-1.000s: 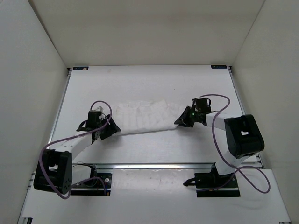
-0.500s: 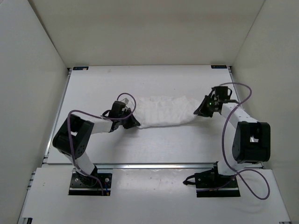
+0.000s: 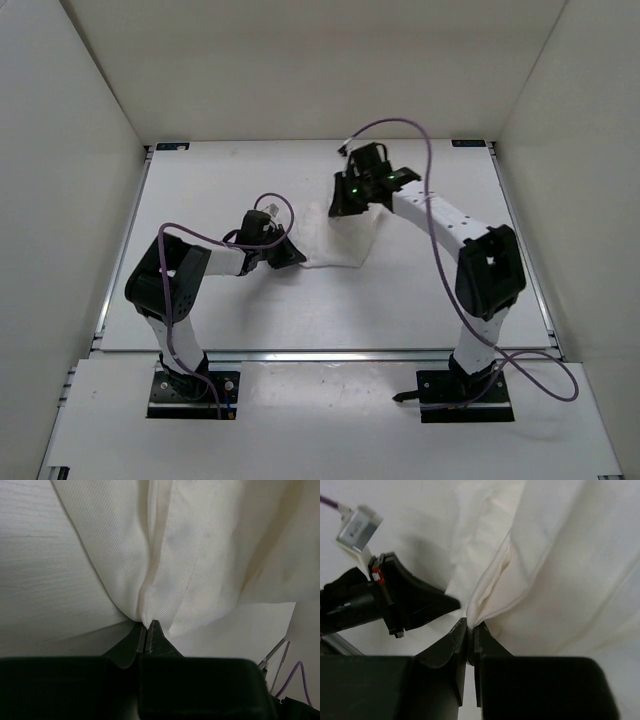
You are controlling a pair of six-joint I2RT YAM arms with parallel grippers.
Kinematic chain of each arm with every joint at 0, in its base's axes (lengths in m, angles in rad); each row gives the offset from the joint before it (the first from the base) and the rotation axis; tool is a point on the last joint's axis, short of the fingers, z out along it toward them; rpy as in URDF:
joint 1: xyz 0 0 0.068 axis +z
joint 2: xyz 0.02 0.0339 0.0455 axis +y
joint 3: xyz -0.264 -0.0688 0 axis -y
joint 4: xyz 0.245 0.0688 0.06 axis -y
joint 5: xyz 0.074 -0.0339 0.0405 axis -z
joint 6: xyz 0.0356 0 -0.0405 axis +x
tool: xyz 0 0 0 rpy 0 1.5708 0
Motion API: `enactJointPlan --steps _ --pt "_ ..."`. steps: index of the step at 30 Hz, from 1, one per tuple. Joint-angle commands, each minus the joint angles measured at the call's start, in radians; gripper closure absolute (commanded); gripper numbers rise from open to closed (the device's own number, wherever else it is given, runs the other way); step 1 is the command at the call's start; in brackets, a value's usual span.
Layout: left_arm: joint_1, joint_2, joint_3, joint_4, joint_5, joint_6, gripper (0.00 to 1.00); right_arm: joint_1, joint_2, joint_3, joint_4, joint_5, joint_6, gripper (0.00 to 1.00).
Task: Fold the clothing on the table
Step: Fold the skirt
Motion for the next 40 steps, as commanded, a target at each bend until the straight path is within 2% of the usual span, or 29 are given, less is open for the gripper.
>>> enactJointPlan --steps 1,8,9,12,14,15,16,17,18,19,21,23,24,25,29,35,37,40 --pt "0.010 -0.009 0.010 0.003 0.009 0.017 1.00 0.096 0.091 0.031 0.033 -0.006 0.049 1.00" --pt "0.022 -0.026 -0.028 0.026 0.024 0.014 1.00 0.168 0.250 0.051 0.079 -0.115 0.058 0.98" --pt "0.024 -0.029 -0.033 0.028 0.025 0.012 1.00 0.174 0.271 0.046 0.084 -0.148 0.054 0.96" --pt "0.027 -0.044 -0.051 0.046 0.041 0.006 0.97 0.173 0.281 0.064 0.099 -0.215 0.058 0.82" --pt "0.039 -0.055 -0.075 0.062 0.048 -0.007 0.78 0.180 0.249 0.063 0.110 -0.207 0.052 0.65" --pt "0.042 -0.073 -0.082 0.062 0.059 -0.023 0.66 0.191 0.215 0.066 0.116 -0.201 0.043 0.60" --pt "0.053 -0.102 -0.095 0.065 0.062 -0.027 0.60 0.185 0.177 0.068 0.120 -0.201 0.043 0.49" --pt "0.063 -0.131 -0.111 0.063 0.064 -0.038 0.50 0.180 0.151 0.060 0.125 -0.196 0.046 0.40" --pt "0.076 -0.148 -0.117 0.039 0.074 -0.035 0.42 0.176 0.105 0.048 0.134 -0.202 0.055 0.37" --pt "0.085 -0.183 -0.140 0.028 0.076 -0.035 0.39 0.174 0.056 0.037 0.136 -0.209 0.068 0.31" --pt "0.123 -0.249 -0.187 -0.035 0.081 -0.027 0.33 0.154 -0.024 0.000 0.145 -0.207 0.078 0.23" --pt "0.157 -0.356 -0.253 -0.056 0.090 -0.023 0.29 0.145 -0.148 -0.067 0.160 -0.196 0.089 0.20" --pt "0.169 -0.387 -0.296 -0.072 0.085 -0.023 0.10 0.128 -0.170 -0.092 0.186 -0.199 0.097 0.21" --pt "0.197 -0.465 -0.334 -0.088 0.096 -0.017 0.01 0.102 -0.234 -0.142 0.209 -0.201 0.117 0.20" --pt "0.211 -0.596 -0.346 -0.238 0.153 0.061 0.01 0.004 -0.410 -0.311 0.240 -0.207 0.125 0.19" --pt "0.246 -0.708 -0.183 -0.585 0.134 0.225 0.01 -0.224 -0.618 -0.507 0.174 -0.230 0.059 0.19" --pt "0.275 -0.763 -0.154 -0.664 0.070 0.264 0.02 -0.309 -0.710 -0.602 0.168 -0.248 0.022 0.19" --pt "0.268 -0.852 -0.114 -0.721 -0.063 0.275 0.01 -0.369 -0.793 -0.670 0.147 -0.258 -0.035 0.19"
